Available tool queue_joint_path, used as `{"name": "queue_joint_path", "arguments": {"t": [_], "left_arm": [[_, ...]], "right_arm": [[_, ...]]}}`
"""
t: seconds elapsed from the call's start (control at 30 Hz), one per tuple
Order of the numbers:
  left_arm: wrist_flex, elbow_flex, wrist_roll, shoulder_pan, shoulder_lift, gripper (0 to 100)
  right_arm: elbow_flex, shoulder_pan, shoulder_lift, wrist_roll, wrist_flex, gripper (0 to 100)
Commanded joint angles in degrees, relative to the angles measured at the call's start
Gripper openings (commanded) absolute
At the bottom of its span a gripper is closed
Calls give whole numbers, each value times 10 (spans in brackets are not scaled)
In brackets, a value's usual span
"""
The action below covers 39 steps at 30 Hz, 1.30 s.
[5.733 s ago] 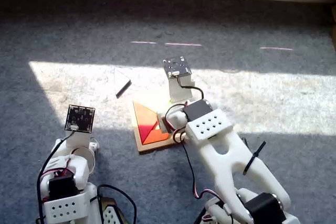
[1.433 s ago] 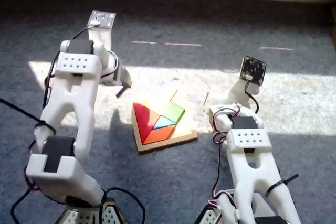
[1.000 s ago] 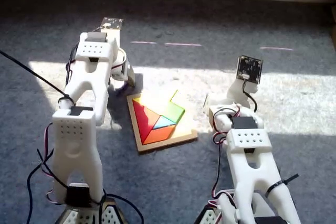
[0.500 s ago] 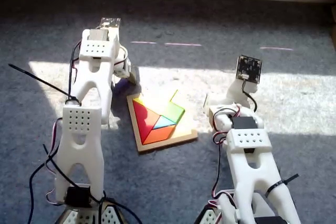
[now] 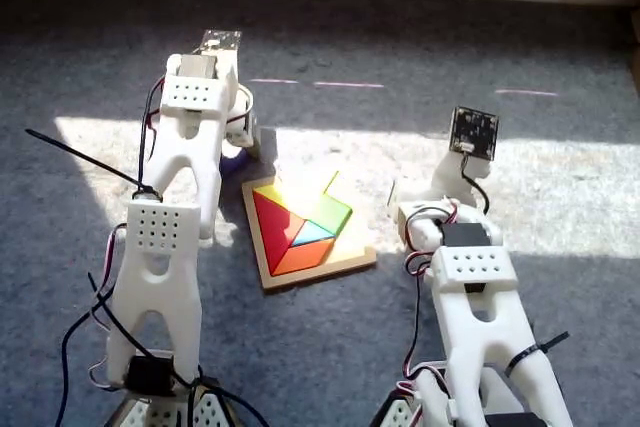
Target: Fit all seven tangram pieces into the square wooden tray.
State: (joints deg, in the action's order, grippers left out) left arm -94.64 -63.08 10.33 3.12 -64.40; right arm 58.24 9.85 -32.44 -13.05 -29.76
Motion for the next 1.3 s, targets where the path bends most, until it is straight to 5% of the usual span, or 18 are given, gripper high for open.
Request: {"name": "queue_joint_path", "arguments": {"t": [0.0,0.27,0.63,1.27], "left_arm": [[-19,-22,1,-5,4,203],[-42,-61,-64,-3,7,130],[-66,-86,-66,-6,32,126],[-17,378,-14,-208,382,130]], "right_arm": [[-4,-2,-15,6,12,13],[-5,-2,-15,6,12,13],[-9,-44,-15,6,12,13],[-10,-114,-16,6,13,13]]}}
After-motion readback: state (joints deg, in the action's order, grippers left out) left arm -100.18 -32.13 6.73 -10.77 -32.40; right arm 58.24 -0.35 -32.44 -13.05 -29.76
